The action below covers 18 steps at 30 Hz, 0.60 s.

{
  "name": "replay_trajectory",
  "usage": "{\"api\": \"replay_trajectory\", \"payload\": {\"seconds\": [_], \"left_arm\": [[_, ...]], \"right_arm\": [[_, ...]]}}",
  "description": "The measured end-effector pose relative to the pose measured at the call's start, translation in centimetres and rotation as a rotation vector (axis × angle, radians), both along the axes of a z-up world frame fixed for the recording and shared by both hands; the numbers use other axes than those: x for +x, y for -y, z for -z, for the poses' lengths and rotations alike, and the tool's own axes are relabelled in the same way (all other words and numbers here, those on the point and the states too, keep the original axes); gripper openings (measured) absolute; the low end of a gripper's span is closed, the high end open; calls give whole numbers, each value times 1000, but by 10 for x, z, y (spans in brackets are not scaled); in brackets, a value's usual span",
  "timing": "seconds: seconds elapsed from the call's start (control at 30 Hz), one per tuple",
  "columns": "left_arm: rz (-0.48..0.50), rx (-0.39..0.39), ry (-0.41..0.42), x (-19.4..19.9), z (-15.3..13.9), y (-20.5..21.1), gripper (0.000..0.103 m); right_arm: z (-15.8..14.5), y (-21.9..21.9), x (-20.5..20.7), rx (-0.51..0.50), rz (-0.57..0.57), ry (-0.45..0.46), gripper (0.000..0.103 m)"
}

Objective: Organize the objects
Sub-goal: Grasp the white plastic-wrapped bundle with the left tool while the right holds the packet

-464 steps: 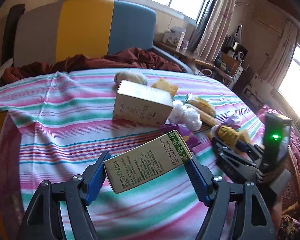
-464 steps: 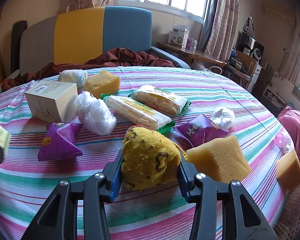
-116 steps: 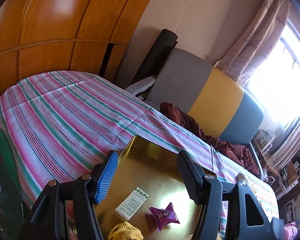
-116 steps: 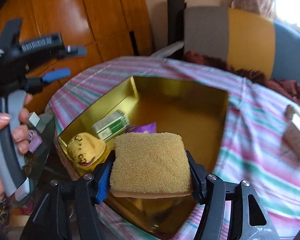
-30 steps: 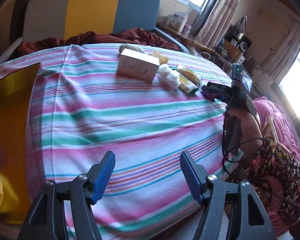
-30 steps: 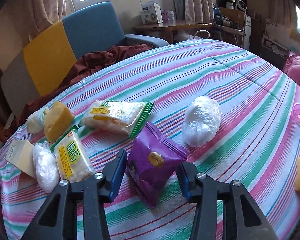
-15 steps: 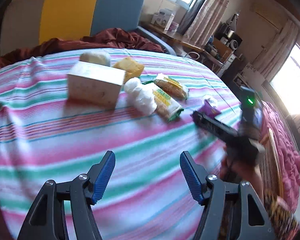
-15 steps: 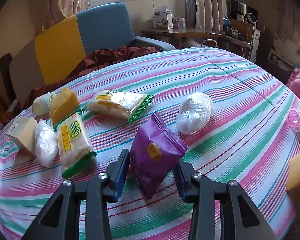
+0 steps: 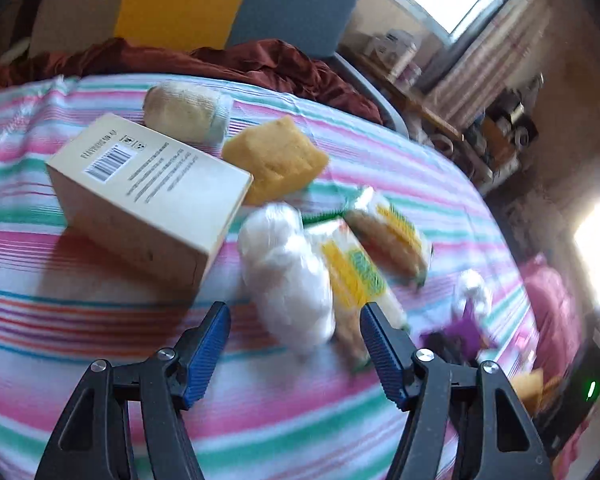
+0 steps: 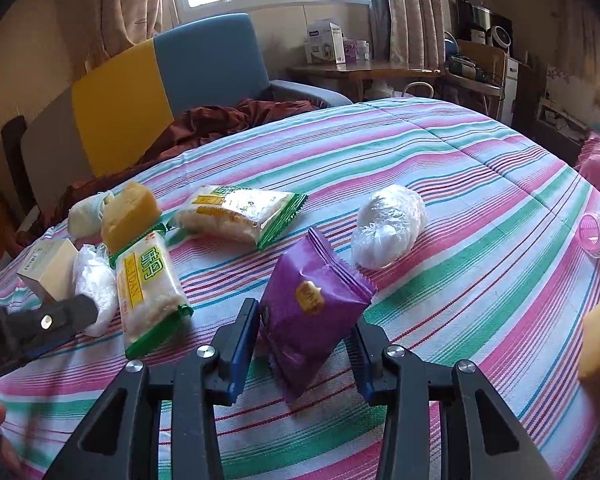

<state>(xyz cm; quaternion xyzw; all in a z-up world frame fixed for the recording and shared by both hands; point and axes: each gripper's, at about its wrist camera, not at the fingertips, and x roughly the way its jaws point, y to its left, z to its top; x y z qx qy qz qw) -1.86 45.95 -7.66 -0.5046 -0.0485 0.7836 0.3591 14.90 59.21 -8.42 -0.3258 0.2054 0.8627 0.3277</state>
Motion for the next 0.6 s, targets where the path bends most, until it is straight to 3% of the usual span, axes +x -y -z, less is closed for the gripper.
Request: {"api": "replay_trajectory", "payload": {"seconds": [0.13,0.23,0.3,0.4,0.6], "left_arm": [[-13,40,-40,-10,4,-5,66],[25,-16,-143,-5,9,-8,45],[23,19,-129,-7,9,-1,38],[24,49,-114,-8,9,10,37],[51,32,-181,12,3,27,37]], "right_arm": [[0,1,0,7,0,2,43],[1,1,0,8,0,0,43],[1,1,0,9,0,1,43],[1,2,-1,16,1,5,43],[0,4,-3,29,2,18,43]]}}
